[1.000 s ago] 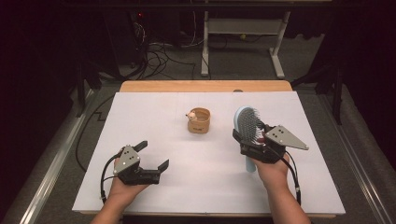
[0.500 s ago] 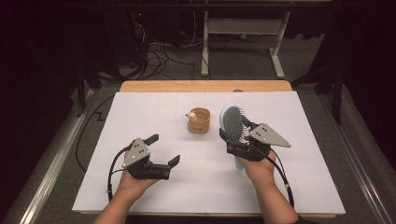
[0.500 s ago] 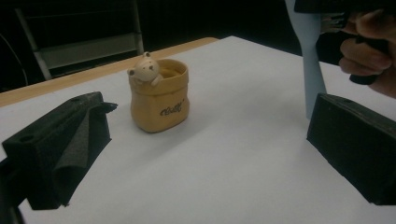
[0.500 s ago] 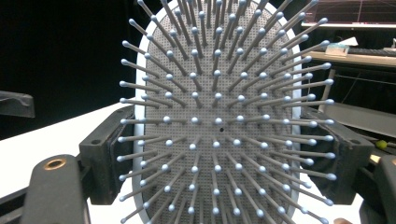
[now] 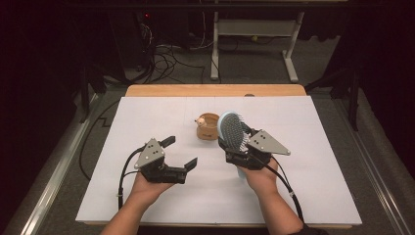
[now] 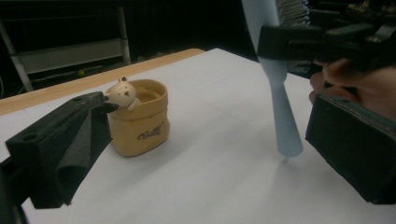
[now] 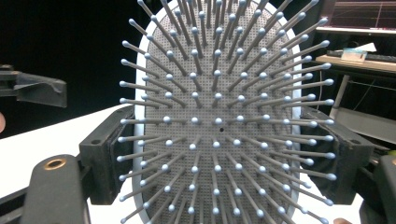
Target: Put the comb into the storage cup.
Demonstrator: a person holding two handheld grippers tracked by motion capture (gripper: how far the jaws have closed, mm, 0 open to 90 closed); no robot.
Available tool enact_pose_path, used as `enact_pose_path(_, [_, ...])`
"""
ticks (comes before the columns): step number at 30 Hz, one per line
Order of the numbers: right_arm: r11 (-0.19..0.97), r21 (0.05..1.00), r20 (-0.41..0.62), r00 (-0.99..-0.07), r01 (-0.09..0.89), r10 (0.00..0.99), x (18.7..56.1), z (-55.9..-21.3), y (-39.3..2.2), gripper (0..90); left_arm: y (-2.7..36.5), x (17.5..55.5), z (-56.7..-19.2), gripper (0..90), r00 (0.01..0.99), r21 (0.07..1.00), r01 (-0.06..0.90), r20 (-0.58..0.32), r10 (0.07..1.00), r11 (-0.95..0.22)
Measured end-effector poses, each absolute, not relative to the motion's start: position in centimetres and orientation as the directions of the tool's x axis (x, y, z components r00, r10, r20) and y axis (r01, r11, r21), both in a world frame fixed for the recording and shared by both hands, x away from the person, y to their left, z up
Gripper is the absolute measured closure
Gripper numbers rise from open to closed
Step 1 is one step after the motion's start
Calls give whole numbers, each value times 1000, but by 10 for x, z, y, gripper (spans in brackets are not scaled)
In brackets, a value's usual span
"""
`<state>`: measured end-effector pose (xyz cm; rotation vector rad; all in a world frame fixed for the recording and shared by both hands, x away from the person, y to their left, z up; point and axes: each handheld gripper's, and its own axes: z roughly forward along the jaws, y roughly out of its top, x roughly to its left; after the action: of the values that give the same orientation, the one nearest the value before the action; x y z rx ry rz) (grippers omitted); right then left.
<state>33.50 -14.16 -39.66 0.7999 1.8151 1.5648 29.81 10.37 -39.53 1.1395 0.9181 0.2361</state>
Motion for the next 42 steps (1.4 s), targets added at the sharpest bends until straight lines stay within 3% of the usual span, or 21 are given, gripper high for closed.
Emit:
enact_pose_path(23, [184,983,-128,-676,12,726,326,-406,-103,207,73,315,-360,69,647,827,298,-542,536,476])
enact_pose_path(35, [189,982,-143,-687,-9,713,323,-406,-97,207,62,322,-357,170,633,806,333,-576,517,490])
enact_pose_path(42, [183,983,-142,-687,-14,713,322,-406,-95,207,61,322,-357,332,642,797,345,-586,495,496])
